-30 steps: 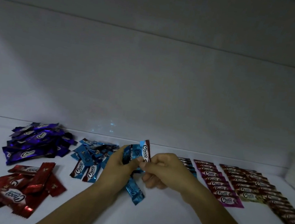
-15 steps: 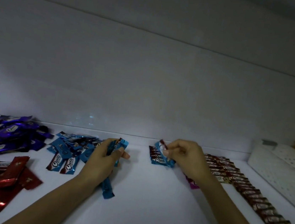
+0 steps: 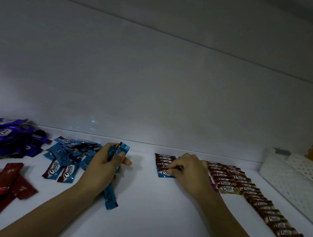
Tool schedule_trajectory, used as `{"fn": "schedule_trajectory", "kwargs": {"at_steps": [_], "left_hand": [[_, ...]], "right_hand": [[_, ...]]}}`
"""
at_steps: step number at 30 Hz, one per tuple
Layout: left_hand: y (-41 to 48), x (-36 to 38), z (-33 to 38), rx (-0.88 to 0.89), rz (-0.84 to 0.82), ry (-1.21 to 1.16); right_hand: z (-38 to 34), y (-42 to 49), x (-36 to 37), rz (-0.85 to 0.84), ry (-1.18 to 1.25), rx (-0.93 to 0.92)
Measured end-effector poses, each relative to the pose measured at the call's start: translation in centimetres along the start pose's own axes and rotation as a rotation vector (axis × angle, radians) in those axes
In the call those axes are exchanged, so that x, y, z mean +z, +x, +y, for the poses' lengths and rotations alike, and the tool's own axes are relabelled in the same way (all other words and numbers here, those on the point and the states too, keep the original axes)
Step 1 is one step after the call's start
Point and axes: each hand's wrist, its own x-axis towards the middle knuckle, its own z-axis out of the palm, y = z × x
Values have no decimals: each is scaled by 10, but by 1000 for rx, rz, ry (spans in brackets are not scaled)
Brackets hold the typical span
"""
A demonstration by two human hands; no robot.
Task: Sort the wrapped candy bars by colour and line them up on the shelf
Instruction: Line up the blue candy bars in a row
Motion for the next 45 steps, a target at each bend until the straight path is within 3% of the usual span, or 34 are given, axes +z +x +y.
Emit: {"fn": "schedule_trajectory", "kwargs": {"at_steps": [5,7,10,12,16,19,22,25,27,29,31,33,37,42,45], "left_hand": [[-1,2,8,-17,108,-183],[-1,1,15,-19,143,-304],[-2,1,24,4,142,-457],[-4,2,26,8,127,-542],[-5,1,28,-39,52,-722],[-3,-1,27,-45,55,-685],[-2,-1,23,-5,116,-581],[0,-3,22,21,182,-468],[-1,-2,21,26,186,-414],[-3,0,18,24,172,-375],[-5,1,15,31,151,-313],[-4,1,13,43,134,-256],[-4,2,8,49,83,-200],[-6,5,4,148,25,-60],[-6,4,4,151,1,-25]], "right_hand": [[-12,-5,-3,26,-103,-3],[-29,-13,-5,51,193,9],[-75,-31,-6,-226,798,30],[-96,-37,1,-411,874,23],[-104,-37,4,-440,927,113],[-98,-39,-1,-519,957,109],[-94,-36,-9,-443,933,79],[-77,-33,-17,-209,411,-143],[-66,-37,-22,-289,225,-282],[-60,-37,-25,-395,362,-238],[-55,-34,-25,-329,431,-179],[-51,-31,-20,-292,411,-176],[-58,-38,-8,-449,314,-212],[-61,-36,-10,-448,238,-313],[-58,-36,-14,-395,244,-262]]}}
